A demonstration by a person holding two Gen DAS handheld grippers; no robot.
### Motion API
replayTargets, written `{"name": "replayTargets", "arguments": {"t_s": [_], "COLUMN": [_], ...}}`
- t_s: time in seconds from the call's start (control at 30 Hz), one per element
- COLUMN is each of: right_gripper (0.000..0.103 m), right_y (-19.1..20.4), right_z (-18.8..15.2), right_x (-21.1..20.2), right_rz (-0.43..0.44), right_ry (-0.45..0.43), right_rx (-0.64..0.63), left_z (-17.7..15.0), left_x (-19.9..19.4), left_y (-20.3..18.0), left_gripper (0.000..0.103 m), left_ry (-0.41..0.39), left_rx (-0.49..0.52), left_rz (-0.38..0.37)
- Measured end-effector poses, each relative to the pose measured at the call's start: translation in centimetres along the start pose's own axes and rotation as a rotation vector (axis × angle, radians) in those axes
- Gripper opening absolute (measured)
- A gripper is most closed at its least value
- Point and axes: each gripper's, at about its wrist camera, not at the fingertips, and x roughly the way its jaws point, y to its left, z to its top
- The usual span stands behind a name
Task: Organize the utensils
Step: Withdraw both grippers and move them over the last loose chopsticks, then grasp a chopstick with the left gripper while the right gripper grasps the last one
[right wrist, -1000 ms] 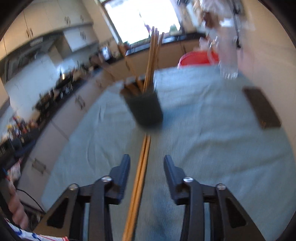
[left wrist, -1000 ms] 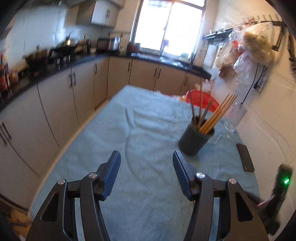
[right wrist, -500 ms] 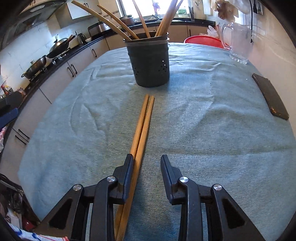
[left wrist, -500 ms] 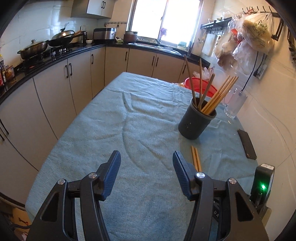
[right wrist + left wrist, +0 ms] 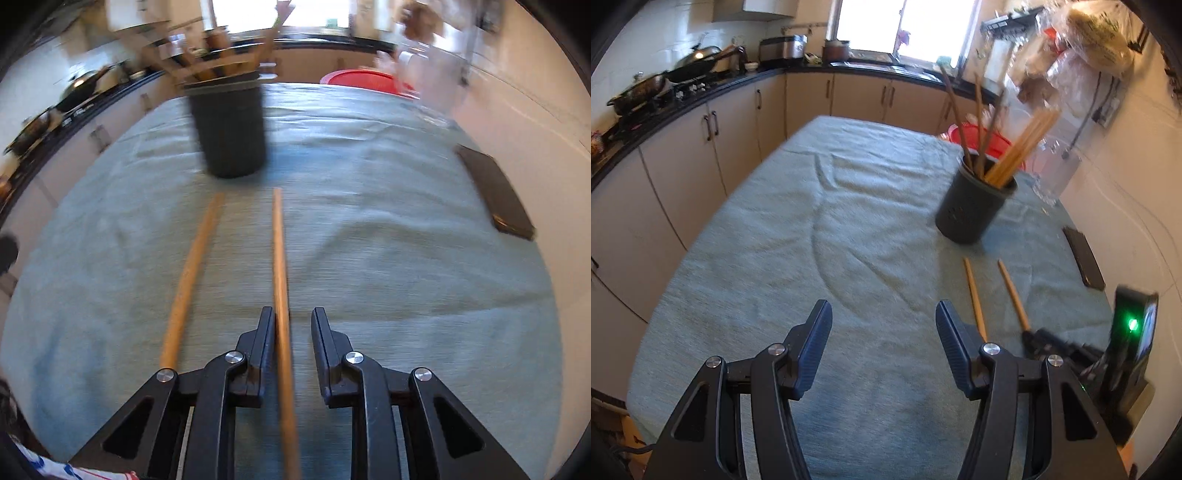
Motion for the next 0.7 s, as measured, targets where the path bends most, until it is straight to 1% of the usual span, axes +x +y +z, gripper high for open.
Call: {"name": "replayTargets", "arguments": {"t_s": [0.1,0.2,0.3,0.37,0.43,0.57,0.63,0.67,0.7], "right_gripper": [0.021,0.021,0.021,0.021,0.021,0.021,0.021,0.021,0.021], "right_y": [-2.5,-3.9,-5.3,-5.7,-5.8,-5.7,-5.8,-5.9,-5.9], "right_z": [-0.3,-0.7,-1.0,-1.3,-1.4,-1.5,-1.5,-1.5,-1.6], "right_x": [-0.4,-0.6,-1.0,-1.1,-1.2,-1.2,-1.3,-1.2,-1.3], "right_rz": [-0.014,-0.037,-0.026,-0.014,-0.009,-0.001,0.006,0.008,0.011], "right_ry": [0.007,0.004,-0.001,-0.005,-0.008,-0.013,-0.014,-0.015,-0.016], "right_rx": [0.053,0.077,0.107,0.114,0.114,0.110,0.113,0.115,0.118], "left_z": [-0.6,-1.1,-1.4,-1.5,-1.5,-1.9,-2.2,-2.2,-2.2], "left_x": [1.2,2.9,4.7,5.7,6.6,7.9,8.5,8.7,8.6], "left_y": [-1.6,-3.7,-5.5,-6.3,-7.2,-8.2,-8.4,-8.4,-8.5], "left_gripper": [0.057,0.057,0.057,0.057,0.056,0.051,0.039,0.028,0.020], "left_ry": [0.049,0.104,0.154,0.174,0.181,0.215,0.229,0.233,0.215], "left_rx": [0.030,0.070,0.100,0.110,0.131,0.150,0.154,0.160,0.169], "left_rz": [-0.031,-0.059,-0.088,-0.097,-0.088,-0.095,-0.092,-0.081,-0.067]}}
